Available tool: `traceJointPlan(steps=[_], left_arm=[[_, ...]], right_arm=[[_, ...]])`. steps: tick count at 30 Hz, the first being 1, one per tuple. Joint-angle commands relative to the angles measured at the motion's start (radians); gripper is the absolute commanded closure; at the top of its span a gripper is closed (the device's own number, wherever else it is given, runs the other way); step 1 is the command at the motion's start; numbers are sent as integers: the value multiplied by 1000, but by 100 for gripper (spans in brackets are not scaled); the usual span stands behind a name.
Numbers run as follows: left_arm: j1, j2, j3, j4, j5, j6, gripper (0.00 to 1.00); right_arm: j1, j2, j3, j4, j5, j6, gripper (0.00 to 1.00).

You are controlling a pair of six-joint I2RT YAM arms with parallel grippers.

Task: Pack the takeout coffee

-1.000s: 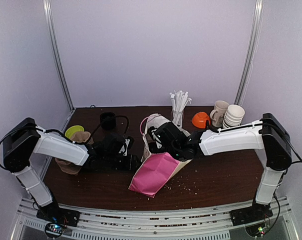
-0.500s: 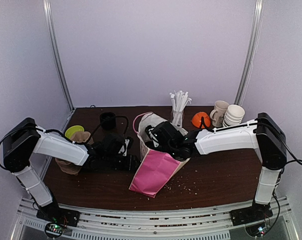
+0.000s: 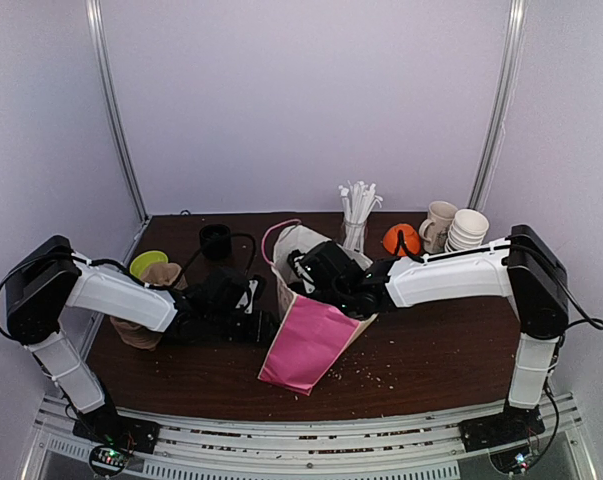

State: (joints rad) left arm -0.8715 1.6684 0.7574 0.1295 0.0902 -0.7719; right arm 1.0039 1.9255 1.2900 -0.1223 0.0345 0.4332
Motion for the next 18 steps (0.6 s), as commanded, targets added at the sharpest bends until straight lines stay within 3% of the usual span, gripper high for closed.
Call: traceJointPlan(steps=[1,7,18], left_arm=[[-17,-5,-13,32,65,9,50],[-17,-6,-17,32,65,11,50],[-17,-33,-15,4,48,21,50]], right_arm=[[17,155,-102,-301,-139,13,31],[16,151,-113,-304,-148,14,29],[16,17,-16,-344,-104,54,8]])
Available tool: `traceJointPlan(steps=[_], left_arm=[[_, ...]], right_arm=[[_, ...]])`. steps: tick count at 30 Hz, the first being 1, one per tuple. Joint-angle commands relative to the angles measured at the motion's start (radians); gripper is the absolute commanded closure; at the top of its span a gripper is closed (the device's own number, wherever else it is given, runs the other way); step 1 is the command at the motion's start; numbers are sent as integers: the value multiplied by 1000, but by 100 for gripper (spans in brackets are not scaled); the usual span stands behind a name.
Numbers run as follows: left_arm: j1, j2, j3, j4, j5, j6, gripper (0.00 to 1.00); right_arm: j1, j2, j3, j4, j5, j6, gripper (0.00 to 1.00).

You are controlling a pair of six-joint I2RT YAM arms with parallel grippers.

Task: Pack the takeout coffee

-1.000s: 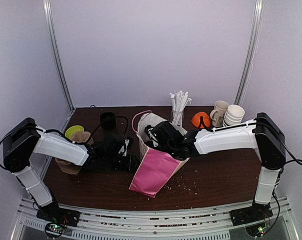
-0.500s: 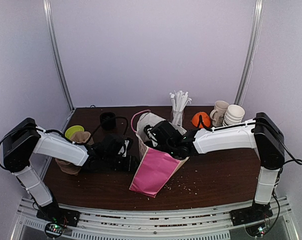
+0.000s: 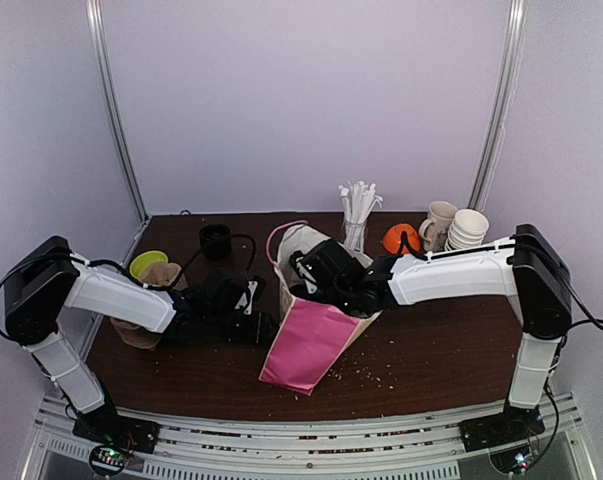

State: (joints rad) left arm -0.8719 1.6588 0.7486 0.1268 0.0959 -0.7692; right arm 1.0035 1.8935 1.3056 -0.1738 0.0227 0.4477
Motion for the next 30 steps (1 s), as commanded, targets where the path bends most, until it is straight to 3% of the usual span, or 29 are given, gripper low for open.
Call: traceJointPlan(steps=[1,3,30], left_arm=[[-16,-24,-6,5,42,19,50],[-16,-27,-7,4,42,19,50],[-17,-56,-17,-7,34,20,49]], right_arm=[[18,38,-19,-298,-89,41,5],[16,18,7,-311,-84,43,0],[17,-207,86,-379,-14,83,0]])
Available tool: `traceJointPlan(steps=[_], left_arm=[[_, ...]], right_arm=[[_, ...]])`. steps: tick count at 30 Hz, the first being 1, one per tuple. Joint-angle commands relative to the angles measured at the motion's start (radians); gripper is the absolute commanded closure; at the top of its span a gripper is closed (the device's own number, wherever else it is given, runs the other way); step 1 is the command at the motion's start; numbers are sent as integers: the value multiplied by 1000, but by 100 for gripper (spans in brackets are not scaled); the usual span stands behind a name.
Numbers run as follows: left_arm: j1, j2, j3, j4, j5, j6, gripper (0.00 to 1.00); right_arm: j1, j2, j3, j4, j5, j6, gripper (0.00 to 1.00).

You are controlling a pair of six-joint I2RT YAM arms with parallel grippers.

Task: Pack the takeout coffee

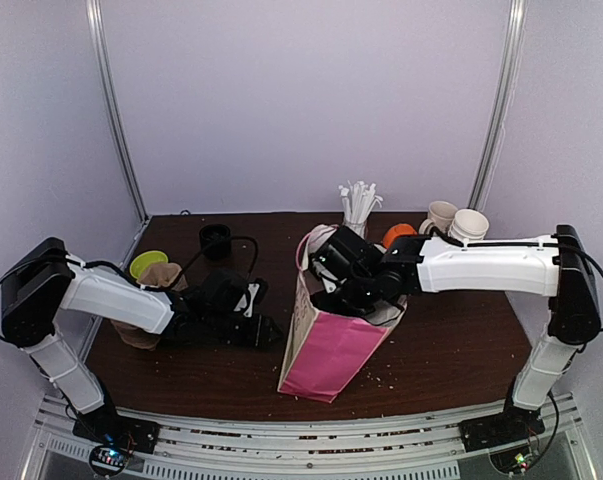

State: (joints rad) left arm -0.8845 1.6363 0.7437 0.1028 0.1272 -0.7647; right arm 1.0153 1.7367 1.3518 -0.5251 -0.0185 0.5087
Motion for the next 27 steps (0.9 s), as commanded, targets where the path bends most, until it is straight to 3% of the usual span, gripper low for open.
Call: traceJointPlan(steps=[1,27], left_arm=[[-4,-33,-12,17,1,16,49],[-7,-66,-14,-4,-12,14,43]], right_arm=[[5,-54,43,-30,28,22,0],[8,-178,156,-172,60,9,0]])
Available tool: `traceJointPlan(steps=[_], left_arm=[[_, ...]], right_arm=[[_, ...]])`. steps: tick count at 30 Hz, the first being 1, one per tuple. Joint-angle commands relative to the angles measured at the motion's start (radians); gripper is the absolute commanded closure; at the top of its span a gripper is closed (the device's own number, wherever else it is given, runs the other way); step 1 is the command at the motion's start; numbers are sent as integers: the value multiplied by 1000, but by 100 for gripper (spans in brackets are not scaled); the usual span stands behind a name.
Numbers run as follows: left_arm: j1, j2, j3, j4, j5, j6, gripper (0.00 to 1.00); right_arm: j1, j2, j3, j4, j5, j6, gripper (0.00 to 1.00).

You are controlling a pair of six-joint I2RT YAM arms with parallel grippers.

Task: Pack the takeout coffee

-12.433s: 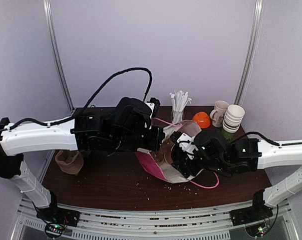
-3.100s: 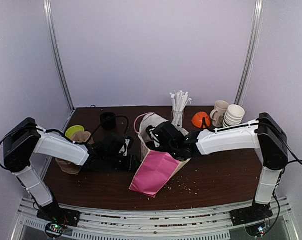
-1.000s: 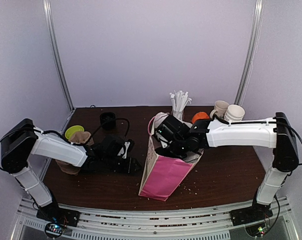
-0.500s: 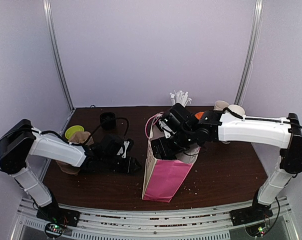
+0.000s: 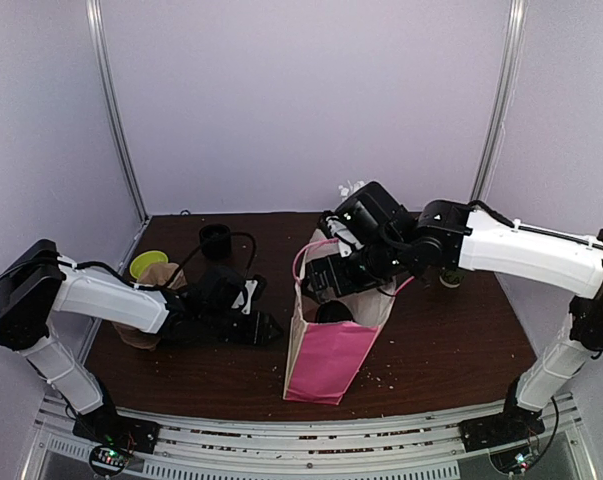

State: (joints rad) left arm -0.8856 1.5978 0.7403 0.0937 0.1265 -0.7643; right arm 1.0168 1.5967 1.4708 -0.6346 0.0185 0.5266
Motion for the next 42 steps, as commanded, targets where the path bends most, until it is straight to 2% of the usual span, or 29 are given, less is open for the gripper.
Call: traceJointPlan(steps=[1,14,24,35,42], left_arm=[[-6,-28,-10,4,-12,14,43],[-6,-71,7,-47,-34,23,33],[-6,-172,62,-149,-79,46,27],[-7,-349,181,-322,-195,78,22],[-6,-475,215,-353,-230,106,18]], right_arm=[[8,-43,43,-72,28,-10,0],[7,-100,108,-163,68,-25,0],[6,-119,224,-252,107,-61,0],[1,-158,237,-83,164,-37,0],[-3,-164,240,-6,155,-26,0]])
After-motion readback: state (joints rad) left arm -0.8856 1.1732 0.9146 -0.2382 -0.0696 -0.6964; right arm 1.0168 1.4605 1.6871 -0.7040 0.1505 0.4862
